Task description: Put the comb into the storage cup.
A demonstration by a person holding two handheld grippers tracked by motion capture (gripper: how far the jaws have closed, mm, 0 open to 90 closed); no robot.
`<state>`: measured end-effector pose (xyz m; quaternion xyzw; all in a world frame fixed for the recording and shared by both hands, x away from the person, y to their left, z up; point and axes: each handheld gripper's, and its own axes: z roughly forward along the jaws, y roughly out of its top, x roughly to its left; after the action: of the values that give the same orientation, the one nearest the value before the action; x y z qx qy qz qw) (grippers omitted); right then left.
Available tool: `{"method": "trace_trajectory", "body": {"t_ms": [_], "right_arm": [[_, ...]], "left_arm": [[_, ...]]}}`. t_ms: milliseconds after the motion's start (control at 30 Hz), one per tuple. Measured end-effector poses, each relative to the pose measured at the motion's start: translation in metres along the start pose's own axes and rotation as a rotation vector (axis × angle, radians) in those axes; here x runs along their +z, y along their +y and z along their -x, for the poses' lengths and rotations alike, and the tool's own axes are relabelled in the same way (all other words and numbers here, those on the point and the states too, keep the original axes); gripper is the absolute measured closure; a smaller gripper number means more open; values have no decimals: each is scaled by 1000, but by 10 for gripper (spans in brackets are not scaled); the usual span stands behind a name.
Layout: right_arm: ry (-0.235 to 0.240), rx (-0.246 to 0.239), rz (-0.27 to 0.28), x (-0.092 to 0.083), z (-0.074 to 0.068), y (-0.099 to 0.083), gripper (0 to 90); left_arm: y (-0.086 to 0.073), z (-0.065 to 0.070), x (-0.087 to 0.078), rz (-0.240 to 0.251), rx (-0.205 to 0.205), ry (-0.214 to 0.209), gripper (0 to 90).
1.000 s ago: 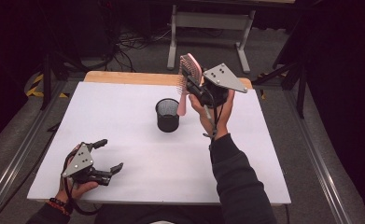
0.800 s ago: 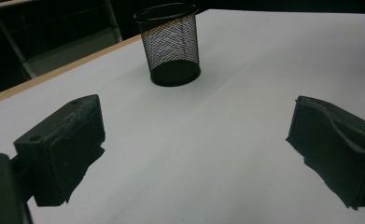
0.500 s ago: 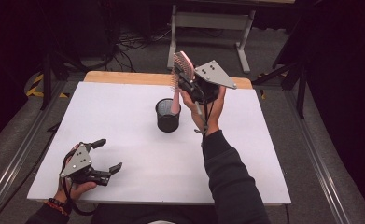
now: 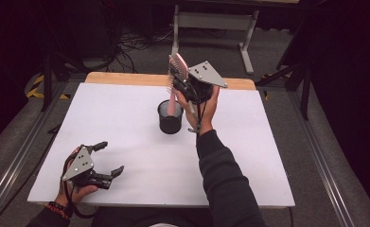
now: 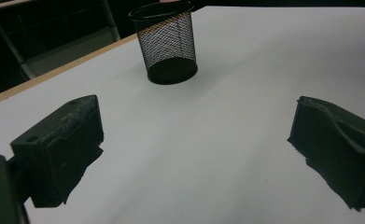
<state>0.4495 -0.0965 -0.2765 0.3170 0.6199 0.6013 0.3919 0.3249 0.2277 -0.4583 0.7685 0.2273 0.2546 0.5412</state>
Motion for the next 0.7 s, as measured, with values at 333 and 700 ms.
{"method": "trace_trajectory", "body": {"t_ms": [333,700], "right_arm": [[-24,-5,-37,8,-1,-22,640],[0,18,-74,10,-6,-42,639]], "left_arm": [[1,0,-2,9,-10,-8,40],[0,0,0,-8,-1,-7,40]]}}
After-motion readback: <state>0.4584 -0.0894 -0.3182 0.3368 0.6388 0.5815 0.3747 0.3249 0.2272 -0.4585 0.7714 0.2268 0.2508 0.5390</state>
